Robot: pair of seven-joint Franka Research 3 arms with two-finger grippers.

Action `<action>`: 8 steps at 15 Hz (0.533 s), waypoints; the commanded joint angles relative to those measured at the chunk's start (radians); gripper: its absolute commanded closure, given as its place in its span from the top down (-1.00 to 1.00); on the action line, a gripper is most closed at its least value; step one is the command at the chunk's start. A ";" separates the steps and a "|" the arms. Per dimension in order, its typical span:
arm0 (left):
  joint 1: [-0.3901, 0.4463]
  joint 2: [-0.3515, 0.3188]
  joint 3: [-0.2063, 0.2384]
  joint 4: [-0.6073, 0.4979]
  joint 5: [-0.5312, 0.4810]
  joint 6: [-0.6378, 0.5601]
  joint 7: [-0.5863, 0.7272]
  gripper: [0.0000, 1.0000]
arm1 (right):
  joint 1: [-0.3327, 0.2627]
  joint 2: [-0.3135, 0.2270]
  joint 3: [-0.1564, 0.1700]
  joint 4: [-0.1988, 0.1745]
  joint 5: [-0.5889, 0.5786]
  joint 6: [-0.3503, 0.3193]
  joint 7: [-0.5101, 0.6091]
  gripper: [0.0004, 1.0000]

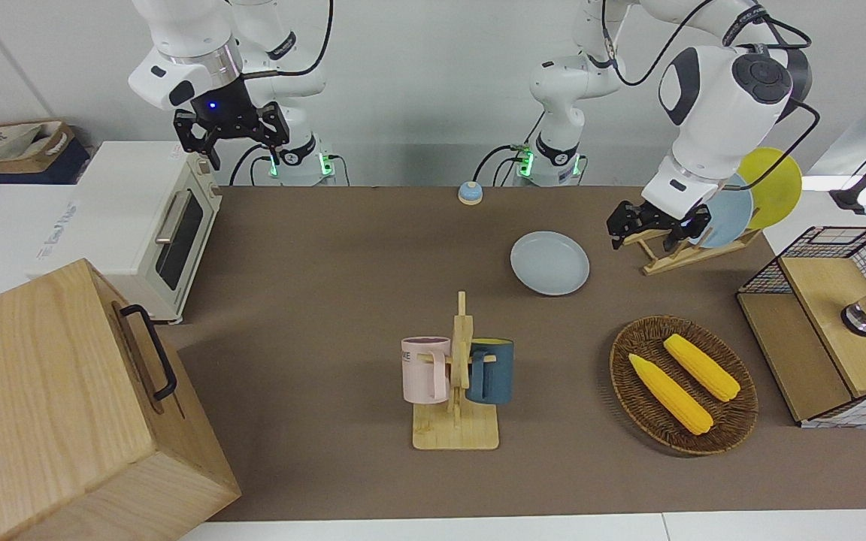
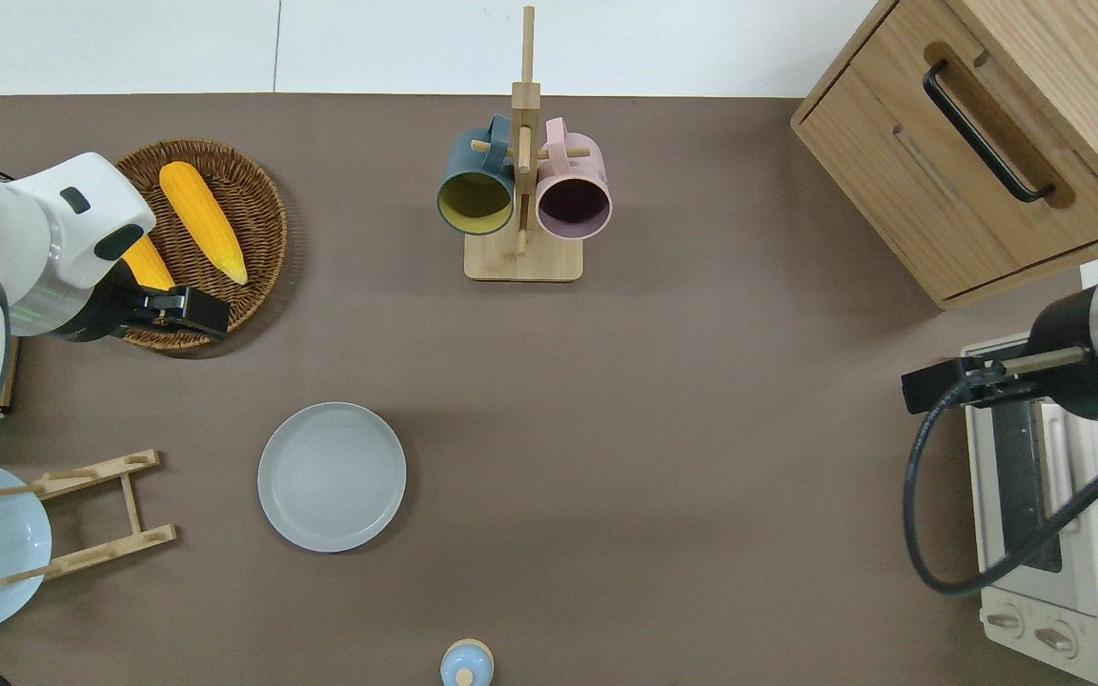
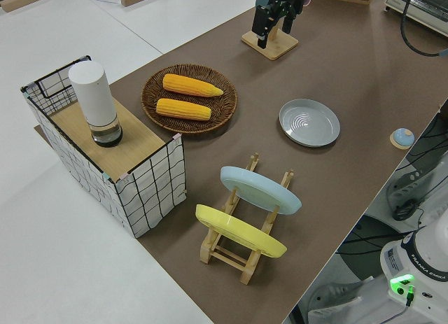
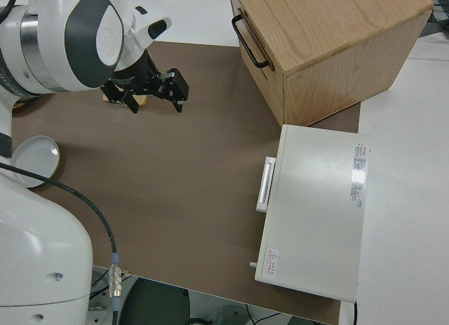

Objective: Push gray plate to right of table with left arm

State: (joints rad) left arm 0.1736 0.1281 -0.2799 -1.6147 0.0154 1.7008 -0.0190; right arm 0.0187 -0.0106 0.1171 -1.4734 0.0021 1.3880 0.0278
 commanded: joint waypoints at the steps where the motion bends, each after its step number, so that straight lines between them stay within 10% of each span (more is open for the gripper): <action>1: 0.007 -0.018 -0.002 -0.031 -0.009 -0.028 0.022 1.00 | -0.020 -0.006 0.015 0.004 0.010 -0.012 0.000 0.97; 8: 0.007 -0.018 -0.001 -0.040 -0.002 -0.038 0.005 0.99 | -0.020 -0.006 0.013 0.004 0.010 -0.014 0.000 0.97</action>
State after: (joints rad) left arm 0.1748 0.1282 -0.2794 -1.6268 0.0154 1.6746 -0.0165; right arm 0.0187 -0.0106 0.1171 -1.4734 0.0021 1.3880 0.0278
